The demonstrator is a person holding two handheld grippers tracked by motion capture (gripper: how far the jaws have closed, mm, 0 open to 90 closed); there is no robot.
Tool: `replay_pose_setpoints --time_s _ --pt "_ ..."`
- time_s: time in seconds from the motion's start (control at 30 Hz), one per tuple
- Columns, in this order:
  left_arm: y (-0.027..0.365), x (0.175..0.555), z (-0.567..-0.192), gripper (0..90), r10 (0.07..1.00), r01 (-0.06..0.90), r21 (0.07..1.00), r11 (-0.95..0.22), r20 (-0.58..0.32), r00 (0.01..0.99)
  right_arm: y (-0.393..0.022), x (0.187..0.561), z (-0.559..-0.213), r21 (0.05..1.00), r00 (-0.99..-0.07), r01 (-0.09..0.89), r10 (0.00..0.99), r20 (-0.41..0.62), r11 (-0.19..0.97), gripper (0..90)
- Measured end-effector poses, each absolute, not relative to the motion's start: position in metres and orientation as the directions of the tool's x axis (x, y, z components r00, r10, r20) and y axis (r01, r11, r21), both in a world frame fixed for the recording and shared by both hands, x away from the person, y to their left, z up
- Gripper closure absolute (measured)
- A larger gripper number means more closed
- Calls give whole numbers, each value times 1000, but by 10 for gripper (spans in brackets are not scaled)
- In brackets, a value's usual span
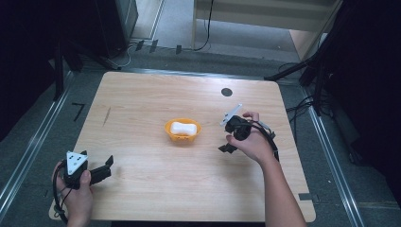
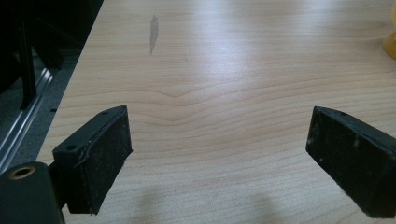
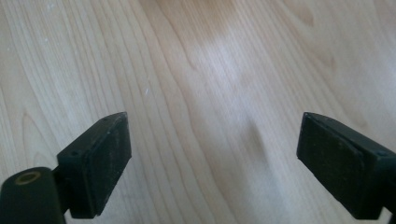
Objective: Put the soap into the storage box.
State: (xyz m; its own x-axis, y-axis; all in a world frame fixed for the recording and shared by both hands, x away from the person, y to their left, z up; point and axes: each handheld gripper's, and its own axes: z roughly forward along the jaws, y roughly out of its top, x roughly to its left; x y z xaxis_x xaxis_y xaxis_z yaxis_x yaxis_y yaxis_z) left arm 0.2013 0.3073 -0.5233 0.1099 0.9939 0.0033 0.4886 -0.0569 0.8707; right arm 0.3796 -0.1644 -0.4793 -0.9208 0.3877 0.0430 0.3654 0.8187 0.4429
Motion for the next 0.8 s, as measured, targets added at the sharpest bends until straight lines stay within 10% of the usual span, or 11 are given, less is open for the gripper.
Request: replay_pose_setpoints --time_s 0.8 --pt "307 201 -523 69 994 489 870 -60 5 113 -246 337 -513 638 -822 475 564 76 606 0"
